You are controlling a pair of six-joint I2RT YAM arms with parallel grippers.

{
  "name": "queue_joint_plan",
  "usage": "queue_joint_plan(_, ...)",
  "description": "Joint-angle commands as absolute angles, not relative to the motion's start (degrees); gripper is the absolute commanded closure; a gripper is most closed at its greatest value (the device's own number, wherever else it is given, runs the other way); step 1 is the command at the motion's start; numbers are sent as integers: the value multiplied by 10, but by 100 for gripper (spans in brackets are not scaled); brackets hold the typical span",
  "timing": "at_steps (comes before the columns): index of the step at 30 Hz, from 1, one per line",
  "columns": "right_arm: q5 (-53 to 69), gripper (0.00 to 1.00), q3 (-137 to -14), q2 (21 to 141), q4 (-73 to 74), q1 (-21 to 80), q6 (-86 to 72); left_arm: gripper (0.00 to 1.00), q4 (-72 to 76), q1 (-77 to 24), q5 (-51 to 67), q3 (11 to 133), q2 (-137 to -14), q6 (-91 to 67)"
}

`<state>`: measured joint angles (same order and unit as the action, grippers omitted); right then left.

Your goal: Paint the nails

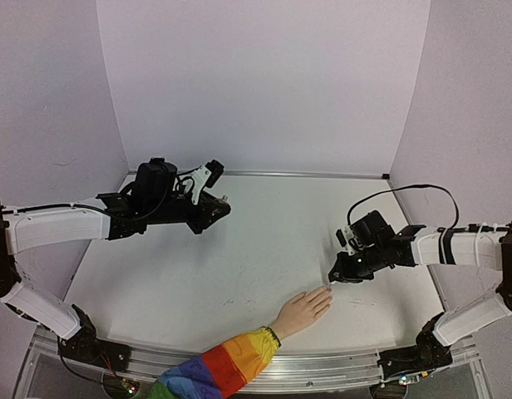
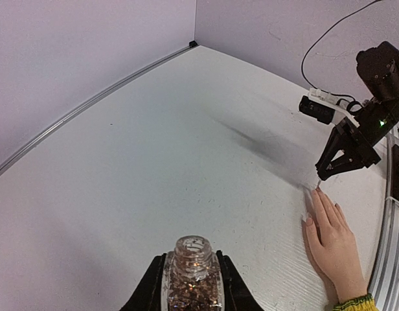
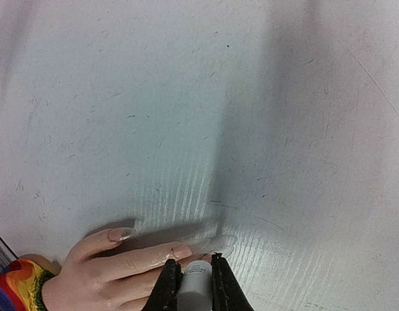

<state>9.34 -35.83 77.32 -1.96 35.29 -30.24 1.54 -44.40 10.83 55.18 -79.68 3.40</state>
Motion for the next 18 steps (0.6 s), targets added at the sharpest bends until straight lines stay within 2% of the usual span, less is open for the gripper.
queue_joint_plan(1, 84, 100, -356, 773, -18, 351, -302, 100, 46, -440, 118, 578, -788, 36)
queue_joint_plan(18, 70, 100, -359, 777, 0, 351, -315, 100, 46, -440, 117, 577, -785, 36)
